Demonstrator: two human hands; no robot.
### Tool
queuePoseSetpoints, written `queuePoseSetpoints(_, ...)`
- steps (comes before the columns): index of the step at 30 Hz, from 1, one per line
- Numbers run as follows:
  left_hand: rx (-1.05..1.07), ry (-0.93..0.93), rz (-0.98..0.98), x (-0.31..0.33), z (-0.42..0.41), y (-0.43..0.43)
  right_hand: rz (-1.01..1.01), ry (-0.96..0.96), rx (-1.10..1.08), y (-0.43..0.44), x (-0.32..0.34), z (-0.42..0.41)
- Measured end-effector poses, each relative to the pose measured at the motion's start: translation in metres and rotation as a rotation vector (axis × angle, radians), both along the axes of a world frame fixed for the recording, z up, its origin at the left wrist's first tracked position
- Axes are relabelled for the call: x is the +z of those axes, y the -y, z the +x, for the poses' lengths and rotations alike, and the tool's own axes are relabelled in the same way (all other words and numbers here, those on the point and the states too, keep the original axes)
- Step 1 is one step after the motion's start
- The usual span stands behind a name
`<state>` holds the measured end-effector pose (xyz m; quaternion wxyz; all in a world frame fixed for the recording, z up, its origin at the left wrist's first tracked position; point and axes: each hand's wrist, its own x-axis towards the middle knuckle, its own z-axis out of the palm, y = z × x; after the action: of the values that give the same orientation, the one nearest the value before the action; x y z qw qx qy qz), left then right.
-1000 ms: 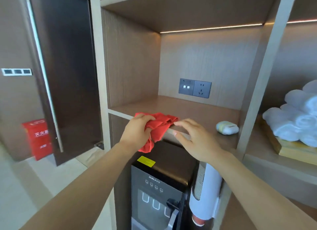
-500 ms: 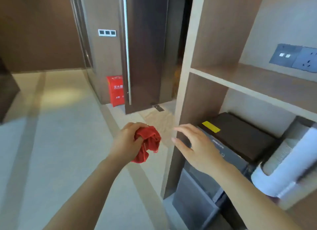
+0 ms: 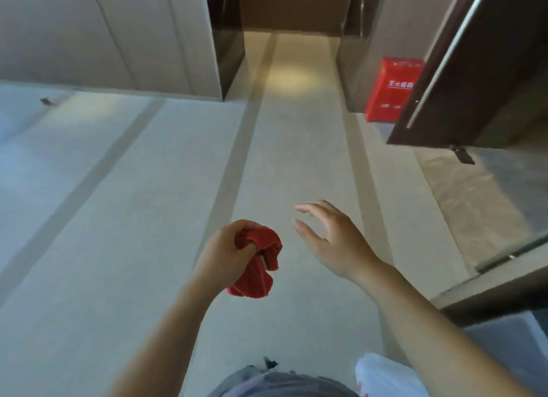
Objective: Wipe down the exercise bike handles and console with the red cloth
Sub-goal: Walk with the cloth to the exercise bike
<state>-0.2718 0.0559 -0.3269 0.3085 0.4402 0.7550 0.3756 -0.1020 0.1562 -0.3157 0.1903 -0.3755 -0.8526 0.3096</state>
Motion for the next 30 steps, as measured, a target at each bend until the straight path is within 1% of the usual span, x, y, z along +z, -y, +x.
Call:
queuePoseSetpoints(4, 0.167, 0.193, 0.008, 0.008, -0.062, 0.045, -0.052, -0.006, 0.177, 0.011, -0.002, -0.092)
queuePoseSetpoints(8, 0.370, 0.314, 0.056, 0.012, -0.112, 0.074, -0.058, 0.014, 0.322, 0.016, -0.002, -0.166)
queuePoseSetpoints(11, 0.492, 0.344, 0.100, 0.013, -0.146, 0.084, -0.061, 0.032, 0.412, 0.017, -0.005, -0.216)
queuePoseSetpoints(16, 0.654, 0.233, 0.114, 0.001, -0.213, 0.083, -0.071, 0.034, 0.535, 0.010, -0.017, -0.304)
queuePoseSetpoints(20, 0.669, 0.009, 0.050, -0.019, -0.284, 0.068, -0.092, 0.033, 0.607, -0.005, -0.031, -0.387)
queuePoseSetpoints(22, 0.673, -0.007, 0.045, -0.023, -0.321, 0.058, -0.106, 0.023, 0.632, -0.015, -0.037, -0.430)
queuePoseSetpoints(27, 0.687, 0.043, 0.005, -0.017, -0.417, 0.037, -0.173, 0.020, 0.687, -0.043, -0.038, -0.538)
queuePoseSetpoints(30, 0.695, -0.018, -0.045, -0.016, -0.472, 0.034, -0.210, 0.022, 0.746, -0.052, -0.038, -0.603)
